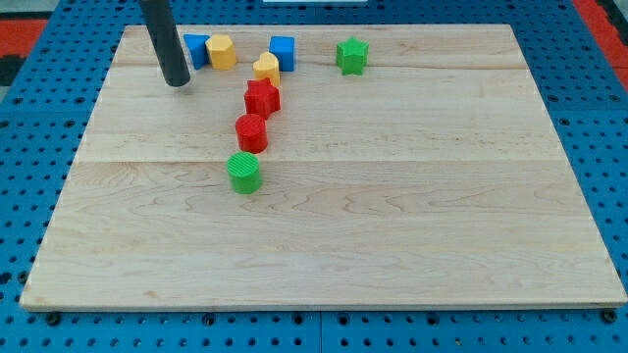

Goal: Slide the yellow hexagon left of yellow heart

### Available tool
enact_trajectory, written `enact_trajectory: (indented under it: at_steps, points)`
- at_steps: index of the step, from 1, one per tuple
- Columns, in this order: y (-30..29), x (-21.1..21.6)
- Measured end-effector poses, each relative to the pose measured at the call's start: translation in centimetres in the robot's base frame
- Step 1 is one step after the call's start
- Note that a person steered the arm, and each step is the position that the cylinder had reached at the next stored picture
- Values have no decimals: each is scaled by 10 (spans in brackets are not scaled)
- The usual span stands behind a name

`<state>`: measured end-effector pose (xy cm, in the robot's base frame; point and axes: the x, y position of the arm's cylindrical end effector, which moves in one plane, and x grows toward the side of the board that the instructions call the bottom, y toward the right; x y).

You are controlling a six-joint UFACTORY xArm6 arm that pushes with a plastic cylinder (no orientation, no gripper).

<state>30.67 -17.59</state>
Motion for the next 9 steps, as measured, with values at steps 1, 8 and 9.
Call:
enact_trajectory:
  at_steps: [1, 8, 9]
  points:
    - [38, -8]
    - [79, -43]
    - [99, -59]
